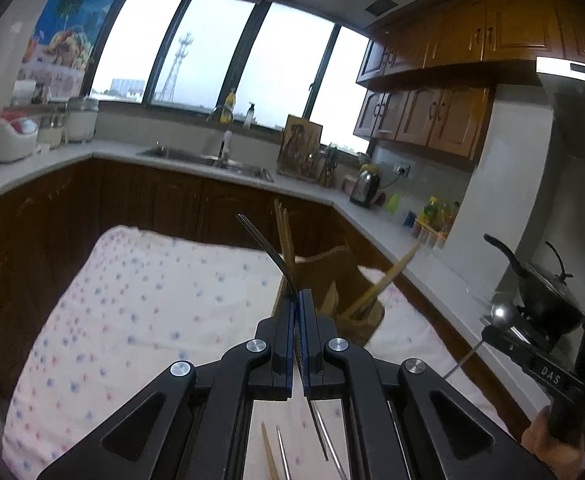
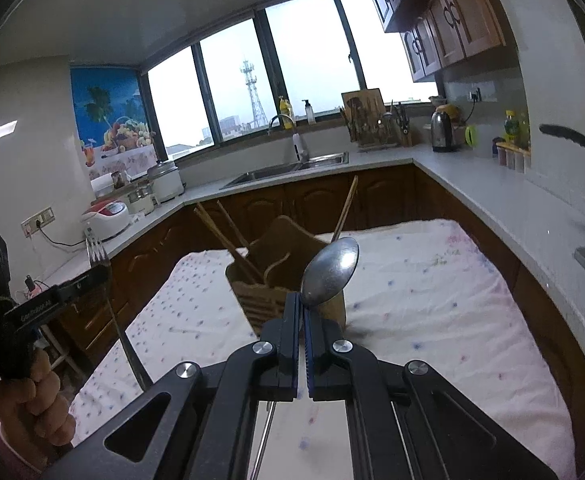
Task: Organize utensils
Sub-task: 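Lift the fork and spoon and carry them above the wooden holder, then lower the fork and spoon into the holder and open both tools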
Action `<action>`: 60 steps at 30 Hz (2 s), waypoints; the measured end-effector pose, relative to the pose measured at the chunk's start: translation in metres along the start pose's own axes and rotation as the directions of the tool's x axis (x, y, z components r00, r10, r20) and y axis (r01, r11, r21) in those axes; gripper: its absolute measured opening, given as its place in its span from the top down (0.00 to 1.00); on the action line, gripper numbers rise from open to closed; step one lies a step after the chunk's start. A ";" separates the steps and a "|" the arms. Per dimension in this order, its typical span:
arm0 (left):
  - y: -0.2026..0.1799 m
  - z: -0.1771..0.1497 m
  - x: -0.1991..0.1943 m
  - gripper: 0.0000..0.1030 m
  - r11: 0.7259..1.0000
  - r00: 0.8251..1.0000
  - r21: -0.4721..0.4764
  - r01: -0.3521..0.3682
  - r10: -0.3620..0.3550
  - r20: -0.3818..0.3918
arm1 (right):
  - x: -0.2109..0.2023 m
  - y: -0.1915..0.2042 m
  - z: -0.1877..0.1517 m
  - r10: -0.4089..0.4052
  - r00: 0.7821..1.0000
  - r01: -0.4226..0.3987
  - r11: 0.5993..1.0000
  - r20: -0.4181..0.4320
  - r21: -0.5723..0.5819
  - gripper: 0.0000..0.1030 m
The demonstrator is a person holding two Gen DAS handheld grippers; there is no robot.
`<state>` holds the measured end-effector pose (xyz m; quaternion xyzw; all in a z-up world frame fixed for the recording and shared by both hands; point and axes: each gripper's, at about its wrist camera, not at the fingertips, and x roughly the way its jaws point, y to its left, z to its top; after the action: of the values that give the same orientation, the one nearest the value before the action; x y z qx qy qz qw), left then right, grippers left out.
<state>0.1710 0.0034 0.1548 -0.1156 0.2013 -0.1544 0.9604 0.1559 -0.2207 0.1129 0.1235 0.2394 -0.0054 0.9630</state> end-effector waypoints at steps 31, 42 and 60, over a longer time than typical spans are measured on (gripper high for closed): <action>-0.041 -0.023 0.209 0.99 0.981 0.979 0.159 -0.113 0.082 0.187 | 0.112 -0.003 0.045 -0.052 0.995 0.061 0.993 0.084 -0.103 0.98; -0.035 -0.031 0.210 0.99 0.976 0.992 0.188 -0.108 0.092 0.091 | 0.136 -0.006 0.021 -0.024 0.999 0.020 0.996 -0.038 -0.089 0.98; -0.004 0.001 0.207 0.96 0.992 0.999 0.122 -0.022 0.026 -0.038 | 0.151 -0.018 0.010 -0.006 0.993 0.003 1.000 -0.120 -0.026 0.98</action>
<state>0.3506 -0.0707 0.0846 -0.0516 0.2116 -0.1570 0.9633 0.2925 -0.2335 0.0471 0.1104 0.2972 0.0029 0.9484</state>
